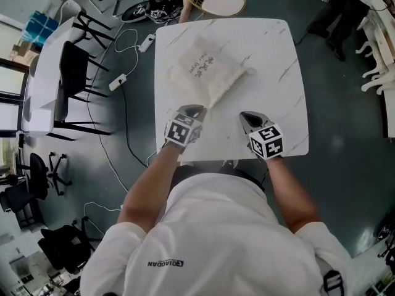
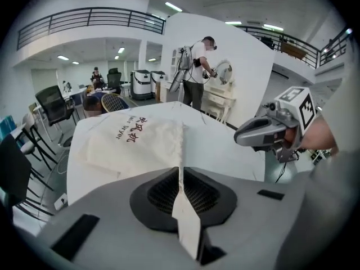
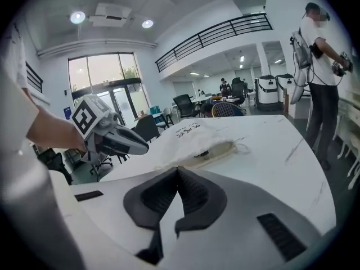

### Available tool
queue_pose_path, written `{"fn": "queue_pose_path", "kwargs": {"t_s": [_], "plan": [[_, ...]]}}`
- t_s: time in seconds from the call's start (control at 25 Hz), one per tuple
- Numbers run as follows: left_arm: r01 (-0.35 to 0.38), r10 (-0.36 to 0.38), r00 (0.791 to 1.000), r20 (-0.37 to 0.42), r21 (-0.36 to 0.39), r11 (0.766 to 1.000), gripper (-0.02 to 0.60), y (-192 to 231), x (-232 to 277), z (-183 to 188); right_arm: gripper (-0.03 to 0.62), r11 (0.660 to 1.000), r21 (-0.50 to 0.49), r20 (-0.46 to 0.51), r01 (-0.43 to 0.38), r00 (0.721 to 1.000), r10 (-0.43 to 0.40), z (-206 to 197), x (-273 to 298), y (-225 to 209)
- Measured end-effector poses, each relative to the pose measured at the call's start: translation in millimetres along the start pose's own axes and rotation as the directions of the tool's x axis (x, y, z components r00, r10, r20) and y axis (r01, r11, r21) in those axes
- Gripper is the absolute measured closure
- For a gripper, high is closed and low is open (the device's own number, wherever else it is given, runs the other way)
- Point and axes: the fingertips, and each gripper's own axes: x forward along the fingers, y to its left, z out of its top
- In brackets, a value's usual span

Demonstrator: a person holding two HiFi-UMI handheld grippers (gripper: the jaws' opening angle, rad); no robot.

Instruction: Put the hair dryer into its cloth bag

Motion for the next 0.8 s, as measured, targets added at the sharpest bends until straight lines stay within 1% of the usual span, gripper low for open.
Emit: {"fn": "queue_pose_path", "kwargs": {"t_s": [0.08,0.2,0.36,0.44,0.52,0.6,0.72,0.8], "plan": [[0.021,-0.019,0.999,0.040,-0.035,0.999,0.546,-1,-24,0,0.572,1.000,0.008,0.016,0.002,1.000,-0.002,4,-8,14],[0.045,-0.038,0.994,0.101,-0.072,0.996,0.554,2,-60,1,0.572,1.000,0.023,0.054,-0.007,0.999,0.006,17,-19,41],[0.087,-0.068,0.982,0.178,-0.102,0.991,0.554,-4,-113,-3,0.572,1.000,0.019,0.107,-0.025,0.994,0.022,39,-38,83],[0.105,-0.081,0.975,0.209,-0.108,0.989,0.554,-5,-141,-10,0.572,0.997,0.055,0.125,-0.052,0.991,0.045,43,-41,108],[0.120,-0.092,0.970,0.226,-0.112,0.986,0.554,-6,-168,-23,0.572,0.989,0.118,0.142,-0.085,0.988,0.068,44,-40,133],[0.137,-0.109,0.965,0.238,-0.107,0.985,0.554,-9,-193,-40,0.572,0.987,0.143,0.147,-0.074,0.988,0.053,40,-41,157],[0.144,-0.118,0.963,0.242,-0.091,0.985,0.554,-14,-223,-72,0.572,0.995,0.097,0.122,-0.028,0.992,0.016,29,-40,196],[0.156,-0.129,0.962,0.242,-0.094,0.983,0.555,-18,-240,-91,0.573,0.997,0.075,0.113,-0.019,0.994,0.010,22,-44,225]]}}
